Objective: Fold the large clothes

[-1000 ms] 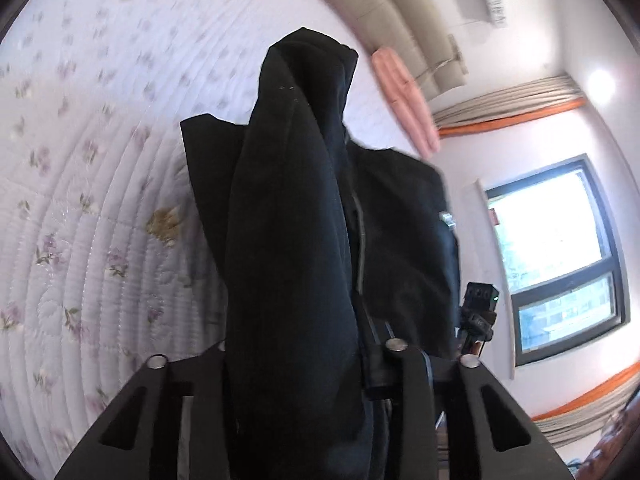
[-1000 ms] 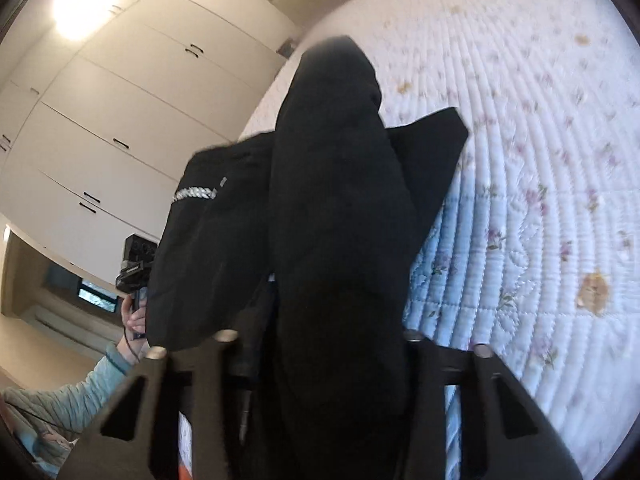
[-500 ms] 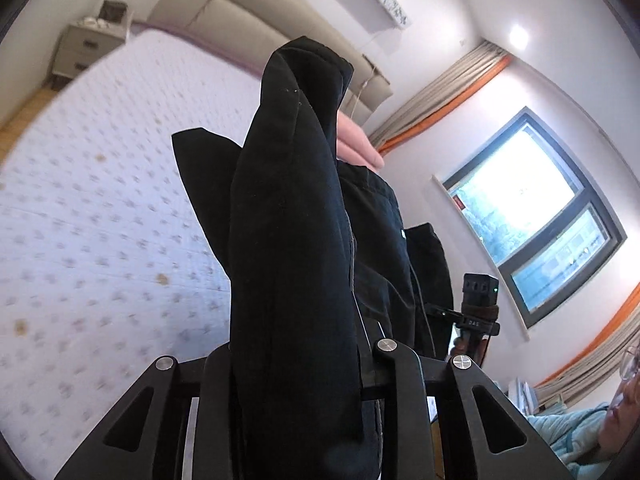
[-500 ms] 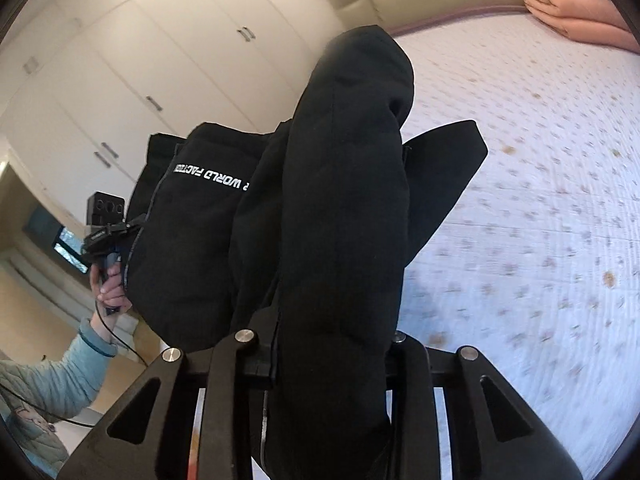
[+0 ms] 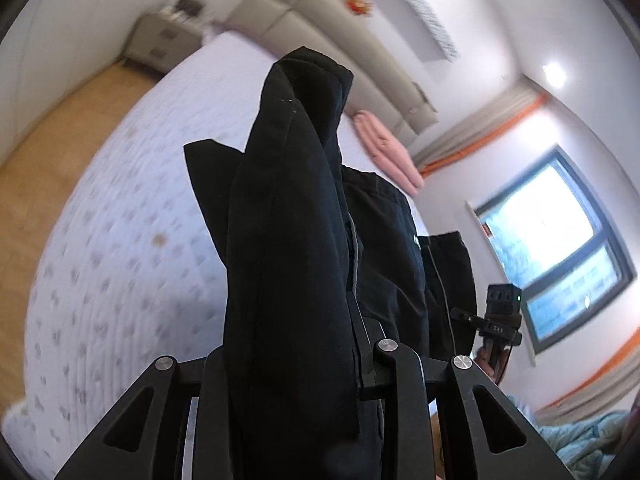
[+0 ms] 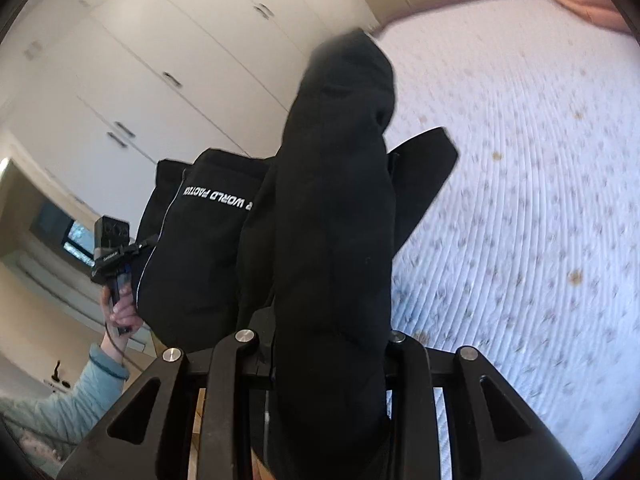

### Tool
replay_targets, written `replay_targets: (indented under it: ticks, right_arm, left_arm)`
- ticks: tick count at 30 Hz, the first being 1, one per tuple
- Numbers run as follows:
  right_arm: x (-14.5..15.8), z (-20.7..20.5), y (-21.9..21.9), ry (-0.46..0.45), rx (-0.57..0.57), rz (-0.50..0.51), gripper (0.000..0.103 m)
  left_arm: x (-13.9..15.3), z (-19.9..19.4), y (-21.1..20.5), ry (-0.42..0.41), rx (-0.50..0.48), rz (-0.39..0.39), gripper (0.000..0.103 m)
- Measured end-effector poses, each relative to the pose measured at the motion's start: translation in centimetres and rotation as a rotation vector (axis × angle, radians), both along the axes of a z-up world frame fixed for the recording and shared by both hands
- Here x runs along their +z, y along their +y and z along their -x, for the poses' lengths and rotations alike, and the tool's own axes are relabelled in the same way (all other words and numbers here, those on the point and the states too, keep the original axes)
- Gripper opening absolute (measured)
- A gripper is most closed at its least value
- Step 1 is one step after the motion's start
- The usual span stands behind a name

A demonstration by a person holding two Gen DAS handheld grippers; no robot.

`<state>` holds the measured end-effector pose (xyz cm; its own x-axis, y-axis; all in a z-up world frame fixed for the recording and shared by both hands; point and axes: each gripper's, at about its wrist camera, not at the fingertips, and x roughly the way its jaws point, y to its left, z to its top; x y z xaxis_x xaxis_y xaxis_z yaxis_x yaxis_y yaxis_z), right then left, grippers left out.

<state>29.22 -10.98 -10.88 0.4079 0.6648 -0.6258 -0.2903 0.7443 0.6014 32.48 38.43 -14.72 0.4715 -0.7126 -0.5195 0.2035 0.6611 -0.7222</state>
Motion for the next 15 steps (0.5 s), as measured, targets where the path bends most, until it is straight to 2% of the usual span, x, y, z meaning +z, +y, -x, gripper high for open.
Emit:
replay_targets:
  ticks: [5,7,9,10,11,12,14,15]
  right_arm:
    - [-7.1,-2.1,0.9,0.120,-0.029,0.035,0.028]
    - [-9.2,-2.8,0.0,0.155,-0.070,0.082,0.028]
    - [-11.8,-3.7,-1.5,0.230,-0.109,0.063,0.029]
    - [-13.0,-3.8,-2.3,0.263,-0.123,0.062,0.030]
    - [-14.0,-3.9,-2.6,0.285,-0.132,0.061,0.032]
    - [-15.0,-3.9,-2.9,0.306,-0.143,0.056,0.035]
    - [-16.5,-4.4,-3.7,0.333,-0.187,0.049,0.067]
    - [-17.3,-4.7,-4.2,0.350,-0.216,0.052,0.068]
  left_arm:
    - [-10.3,-0.9,4.1,0.201,0.140,0.038,0.035]
    - [-15.0,-0.8,6.8,0.286,0.214,0.170,0.053]
    - [-19.5,0.1,9.5,0.380,0.305,0.336,0.067]
    - [-20.7,0.6,10.5,0.361,0.320,0.442,0.062]
    - [-20.8,1.2,11.3,0.330,0.339,0.478,0.061]
    - [-20.5,1.5,11.6,0.309,0.345,0.466,0.061]
    - [-19.6,1.4,11.7,0.306,0.338,0.379,0.062]
    - [-19.1,1.3,11.6,0.314,0.330,0.336,0.064]
